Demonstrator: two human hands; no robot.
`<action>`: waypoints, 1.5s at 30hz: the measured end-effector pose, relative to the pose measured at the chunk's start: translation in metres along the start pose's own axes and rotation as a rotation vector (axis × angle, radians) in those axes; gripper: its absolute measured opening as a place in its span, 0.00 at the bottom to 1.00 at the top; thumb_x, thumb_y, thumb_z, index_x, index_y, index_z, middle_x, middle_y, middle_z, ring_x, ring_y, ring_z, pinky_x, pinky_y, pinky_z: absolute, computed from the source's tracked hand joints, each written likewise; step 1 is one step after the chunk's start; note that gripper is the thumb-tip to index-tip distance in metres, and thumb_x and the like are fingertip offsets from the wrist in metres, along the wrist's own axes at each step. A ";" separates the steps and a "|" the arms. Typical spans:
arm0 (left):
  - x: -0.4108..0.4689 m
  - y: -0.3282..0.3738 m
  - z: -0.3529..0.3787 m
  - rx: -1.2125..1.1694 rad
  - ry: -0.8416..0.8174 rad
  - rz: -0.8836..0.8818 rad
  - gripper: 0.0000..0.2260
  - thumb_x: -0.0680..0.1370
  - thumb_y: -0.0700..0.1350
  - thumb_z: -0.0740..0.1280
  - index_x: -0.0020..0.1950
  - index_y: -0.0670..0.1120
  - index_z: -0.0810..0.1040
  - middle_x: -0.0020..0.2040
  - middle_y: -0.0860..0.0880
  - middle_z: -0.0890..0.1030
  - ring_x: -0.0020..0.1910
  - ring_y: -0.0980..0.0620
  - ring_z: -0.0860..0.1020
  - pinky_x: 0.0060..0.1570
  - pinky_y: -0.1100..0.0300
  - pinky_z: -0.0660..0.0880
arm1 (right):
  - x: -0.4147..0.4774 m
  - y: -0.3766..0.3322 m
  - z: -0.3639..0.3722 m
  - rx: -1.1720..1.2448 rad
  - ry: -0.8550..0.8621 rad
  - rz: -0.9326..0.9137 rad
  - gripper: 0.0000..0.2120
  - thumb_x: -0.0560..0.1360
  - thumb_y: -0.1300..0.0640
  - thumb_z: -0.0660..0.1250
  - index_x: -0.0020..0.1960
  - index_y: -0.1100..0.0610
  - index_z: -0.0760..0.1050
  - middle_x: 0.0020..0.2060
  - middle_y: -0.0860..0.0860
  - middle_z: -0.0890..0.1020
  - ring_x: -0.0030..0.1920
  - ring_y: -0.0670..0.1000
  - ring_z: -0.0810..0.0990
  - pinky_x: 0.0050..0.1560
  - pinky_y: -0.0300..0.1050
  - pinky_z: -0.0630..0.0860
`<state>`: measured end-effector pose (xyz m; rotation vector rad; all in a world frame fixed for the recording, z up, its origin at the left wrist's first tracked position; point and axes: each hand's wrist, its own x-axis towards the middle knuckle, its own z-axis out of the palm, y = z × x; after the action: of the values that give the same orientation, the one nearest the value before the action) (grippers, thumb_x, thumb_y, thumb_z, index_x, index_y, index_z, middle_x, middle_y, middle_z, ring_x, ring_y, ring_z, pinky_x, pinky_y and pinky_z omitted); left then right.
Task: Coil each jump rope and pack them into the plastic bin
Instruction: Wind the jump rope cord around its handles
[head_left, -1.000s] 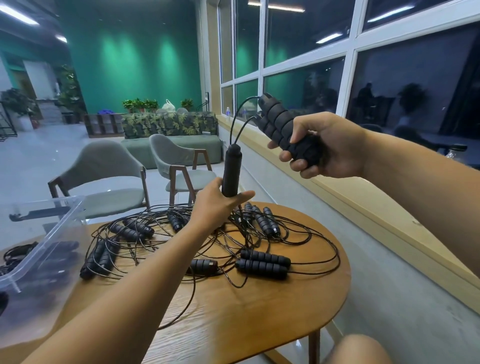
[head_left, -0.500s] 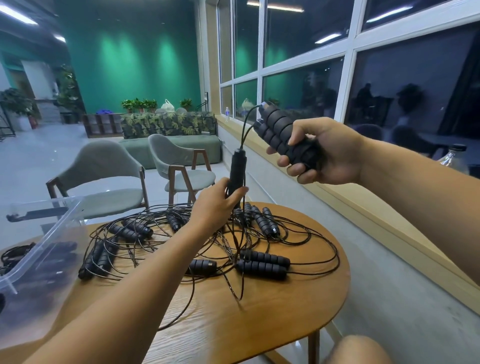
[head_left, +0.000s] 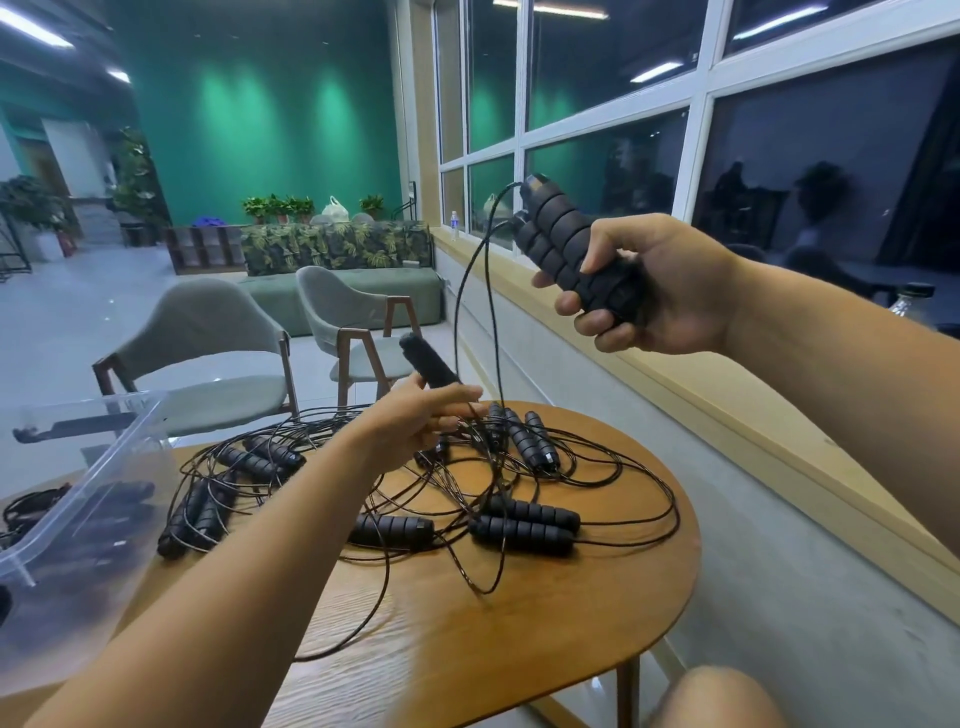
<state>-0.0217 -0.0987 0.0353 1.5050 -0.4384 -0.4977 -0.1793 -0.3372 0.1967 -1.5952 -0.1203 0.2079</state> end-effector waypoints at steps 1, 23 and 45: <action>-0.002 -0.001 -0.003 0.024 -0.044 -0.019 0.30 0.74 0.47 0.80 0.70 0.48 0.70 0.61 0.38 0.84 0.45 0.52 0.82 0.37 0.63 0.74 | 0.000 -0.001 -0.001 0.005 0.002 -0.004 0.21 0.78 0.56 0.59 0.69 0.61 0.72 0.42 0.55 0.74 0.35 0.49 0.69 0.30 0.38 0.67; -0.078 0.029 -0.039 -0.115 -0.082 0.281 0.16 0.75 0.43 0.72 0.63 0.49 0.83 0.64 0.46 0.83 0.63 0.51 0.79 0.58 0.53 0.72 | 0.006 -0.008 -0.008 -0.002 0.133 -0.080 0.18 0.78 0.54 0.61 0.65 0.60 0.71 0.41 0.54 0.74 0.35 0.49 0.70 0.31 0.38 0.67; -0.129 -0.070 -0.063 0.747 -0.203 -0.079 0.20 0.71 0.40 0.81 0.58 0.58 0.84 0.56 0.58 0.83 0.56 0.58 0.82 0.58 0.58 0.80 | 0.052 -0.010 0.061 -0.016 0.014 -0.075 0.15 0.78 0.55 0.60 0.62 0.60 0.71 0.40 0.54 0.74 0.33 0.50 0.69 0.29 0.38 0.66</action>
<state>-0.0952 0.0256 -0.0325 2.2039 -0.7820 -0.5841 -0.1408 -0.2665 0.2017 -1.6051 -0.1714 0.1380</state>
